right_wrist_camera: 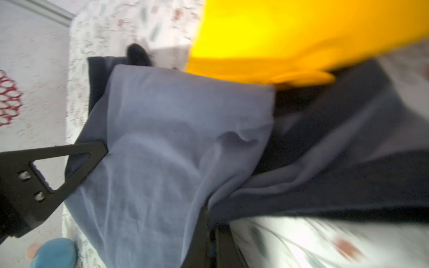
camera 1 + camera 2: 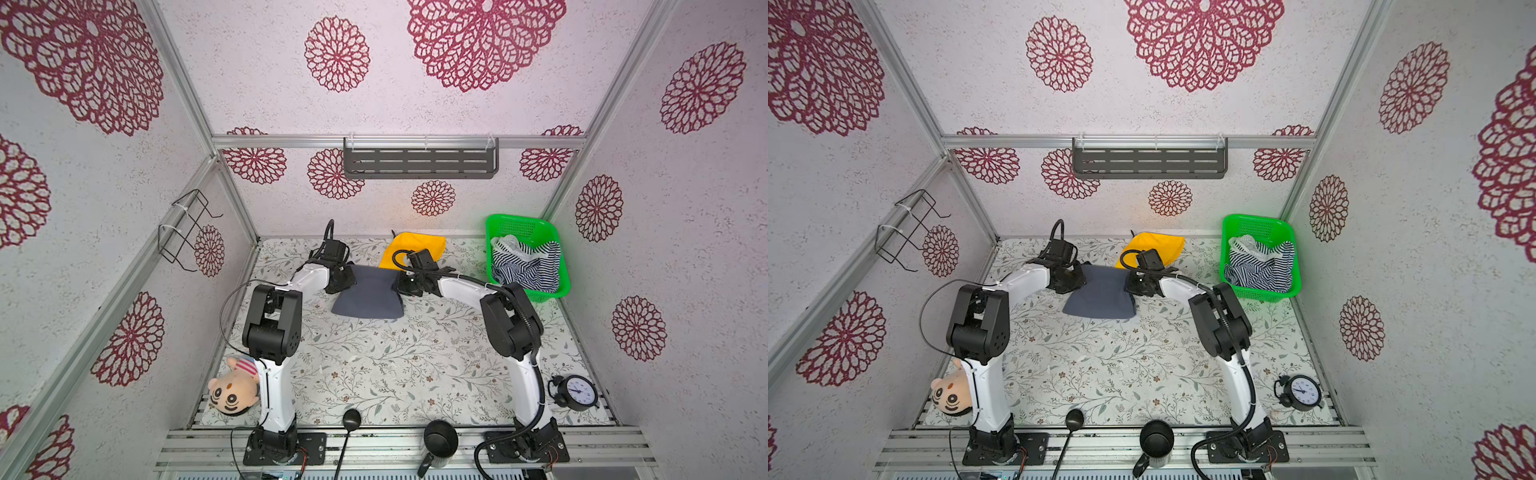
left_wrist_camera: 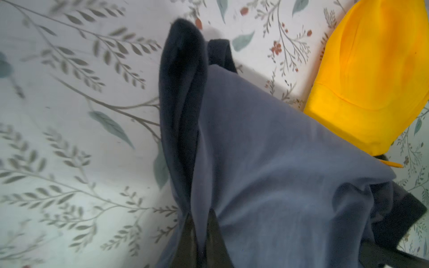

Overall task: Fold and stack tank tops
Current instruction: Move the tank top to the top-left of the table.

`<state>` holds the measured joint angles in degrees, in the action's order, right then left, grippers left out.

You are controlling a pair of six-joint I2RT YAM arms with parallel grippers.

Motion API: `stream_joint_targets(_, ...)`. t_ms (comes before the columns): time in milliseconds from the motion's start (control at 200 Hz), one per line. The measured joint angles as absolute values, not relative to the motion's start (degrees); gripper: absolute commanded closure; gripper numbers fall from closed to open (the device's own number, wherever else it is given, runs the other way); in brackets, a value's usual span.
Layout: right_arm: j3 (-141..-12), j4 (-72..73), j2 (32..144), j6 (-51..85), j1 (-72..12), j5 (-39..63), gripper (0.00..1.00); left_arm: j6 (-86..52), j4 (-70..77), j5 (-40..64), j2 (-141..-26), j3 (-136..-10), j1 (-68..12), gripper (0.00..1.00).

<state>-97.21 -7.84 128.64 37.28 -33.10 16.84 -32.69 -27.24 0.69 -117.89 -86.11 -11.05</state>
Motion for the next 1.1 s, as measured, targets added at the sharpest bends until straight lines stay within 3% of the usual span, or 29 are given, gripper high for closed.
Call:
stream_joint_targets(195, -110.74, -5.15, 140.25, 36.49, -36.01, 19.05, 0.99, -30.98, -28.67, -0.86, -118.19, -88.14, -2.59, 1.0)
stream_joint_targets(245, -114.32, -4.23, 143.61, 36.58, -36.6, 19.94, 0.81, -30.24, -29.3, -0.95, -119.33, -90.28, -0.58, 1.0)
stream_joint_targets(295, -117.75, -2.85, 146.76, 36.97, -37.04, 20.6, 0.55, -29.69, -29.65, -1.02, -120.75, -92.68, 1.08, 1.0)
stream_joint_targets(335, -119.24, -0.6, 148.35, 36.93, -37.26, 21.65, 0.27, -28.99, -30.15, -1.28, -122.3, -95.09, 2.17, 1.0)
stream_joint_targets(355, -119.81, -0.01, 148.59, 36.91, -37.34, 21.8, 0.05, -28.69, -30.33, -1.54, -123.07, -96.31, 2.7, 1.0)
stream_joint_targets(370, -119.83, 0.67, 148.64, 36.58, -37.45, 21.58, 0.01, -28.38, -30.5, -1.74, -123.72, -97.17, 3.05, 1.0)
stream_joint_targets(495, -112.53, 4.67, 143.41, 31.62, -38.17, 18.24, 0.01, -26.59, -31.99, -2.5, -128.46, -103.79, 5.69, 1.0)
stream_joint_targets(736, -85.67, 8.01, 117.6, 23.99, -36.97, 10.31, 0.01, -23.55, -36.97, -3.79, -137.67, -117.32, 9.61, 1.0)
stream_joint_targets(926, -73.32, 12.12, 101.14, 24.69, -28.12, 13.39, 0.01, -22.5, -39.35, -5.5, -140.81, -121.54, 12.01, 1.0)
stream_joint_targets(1096, -72.4, 1.87, 94.96, 22.87, -19.68, 13.08, 0.01, -22.26, -40.62, -6.81, -141.45, -122.61, 14.04, 1.0)
